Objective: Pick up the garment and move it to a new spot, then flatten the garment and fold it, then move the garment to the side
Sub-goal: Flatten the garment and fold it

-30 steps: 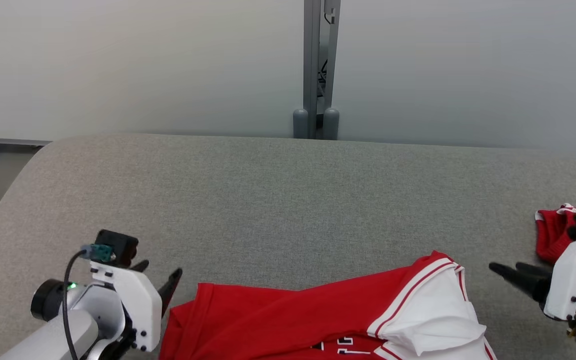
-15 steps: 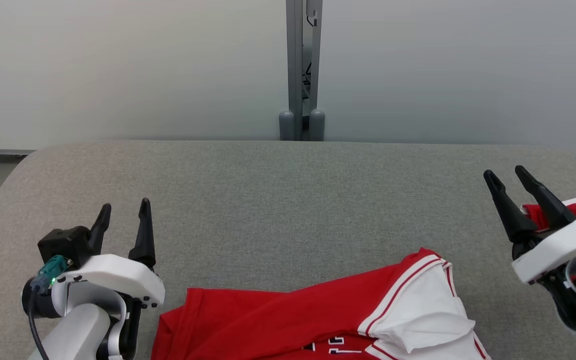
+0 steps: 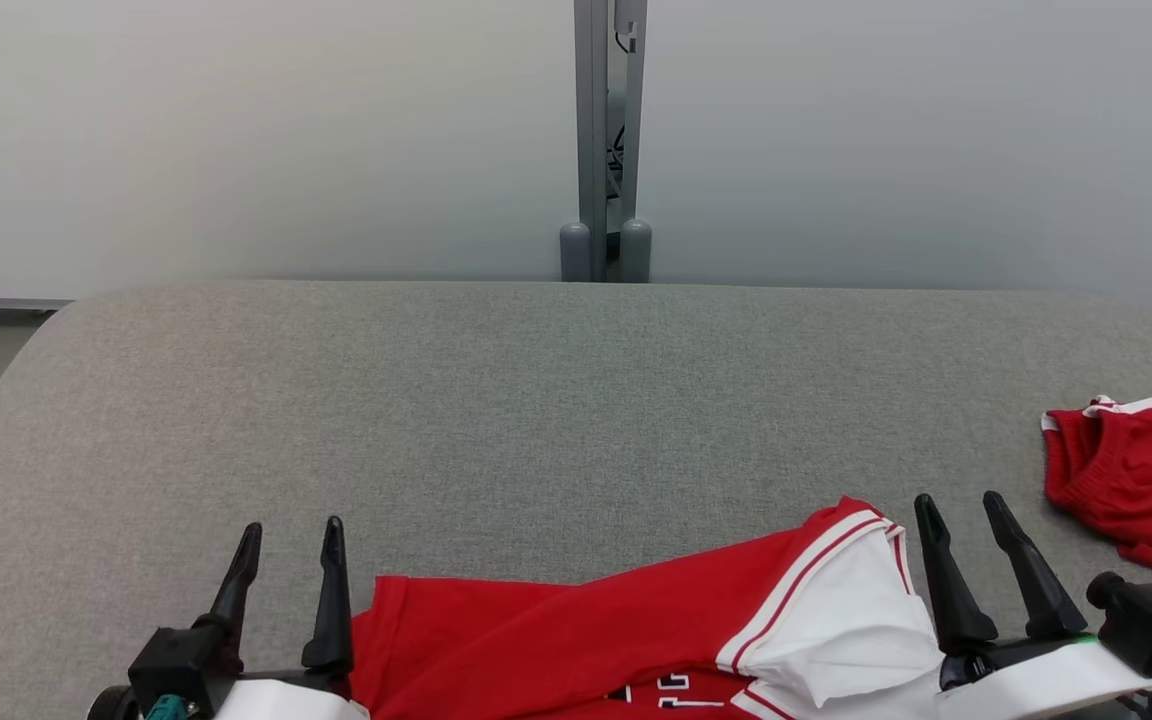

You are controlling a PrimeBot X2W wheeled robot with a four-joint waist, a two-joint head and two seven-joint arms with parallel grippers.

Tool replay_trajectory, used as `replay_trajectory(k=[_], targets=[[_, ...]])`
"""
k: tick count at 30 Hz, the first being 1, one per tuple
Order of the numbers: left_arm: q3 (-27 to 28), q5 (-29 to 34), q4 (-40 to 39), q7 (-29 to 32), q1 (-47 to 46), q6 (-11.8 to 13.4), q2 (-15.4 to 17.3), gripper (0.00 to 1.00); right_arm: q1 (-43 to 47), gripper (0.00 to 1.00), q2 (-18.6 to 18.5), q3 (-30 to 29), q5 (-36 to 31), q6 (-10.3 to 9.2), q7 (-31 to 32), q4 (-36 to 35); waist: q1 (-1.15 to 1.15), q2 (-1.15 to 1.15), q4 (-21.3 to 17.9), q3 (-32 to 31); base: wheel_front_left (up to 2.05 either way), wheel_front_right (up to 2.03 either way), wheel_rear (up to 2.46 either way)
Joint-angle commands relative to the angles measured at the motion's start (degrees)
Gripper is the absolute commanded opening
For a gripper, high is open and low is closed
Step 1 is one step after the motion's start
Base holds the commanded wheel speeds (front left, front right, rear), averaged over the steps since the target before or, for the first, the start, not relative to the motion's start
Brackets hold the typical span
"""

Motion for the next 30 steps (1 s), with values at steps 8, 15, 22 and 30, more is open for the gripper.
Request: replay_trajectory(k=[8, 15, 22, 30], targets=[[4.78, 3.08, 1.31, -0.21, -0.53, -4.33, -1.52, 1.00, 0.53, 1.00, -0.01, -1.01, -0.31, 0.04, -0.07, 2.15, 0.00, 0.00, -0.06, 0.29, 0.00, 0.00, 0.00], [3.94, 1.29, 1.39, -0.21, -1.01, -5.33, -1.64, 1.00, -2.13, 1.00, 1.05, -0.69, 3.21, 0.04, 0.07, 13.49, 0.00, 0.00, 0.25, 1.17, 0.00, 0.00, 0.00], [2.61, 1.94, 2.51, -0.22, -1.74, -5.94, -1.64, 1.00, -7.98, 1.00, 2.44, -0.42, 6.68, 0.04, 1.88, 24.98, 0.00, 0.00, 1.18, 2.26, 0.00, 0.00, 0.00], [3.14, 0.70, 2.56, -0.22, -2.04, -5.87, -1.64, 1.00, -11.82, 1.00, 2.56, -0.55, 5.45, 0.04, 2.72, 35.54, 0.00, 0.00, 2.45, 2.82, 0.00, 0.00, 0.00]])
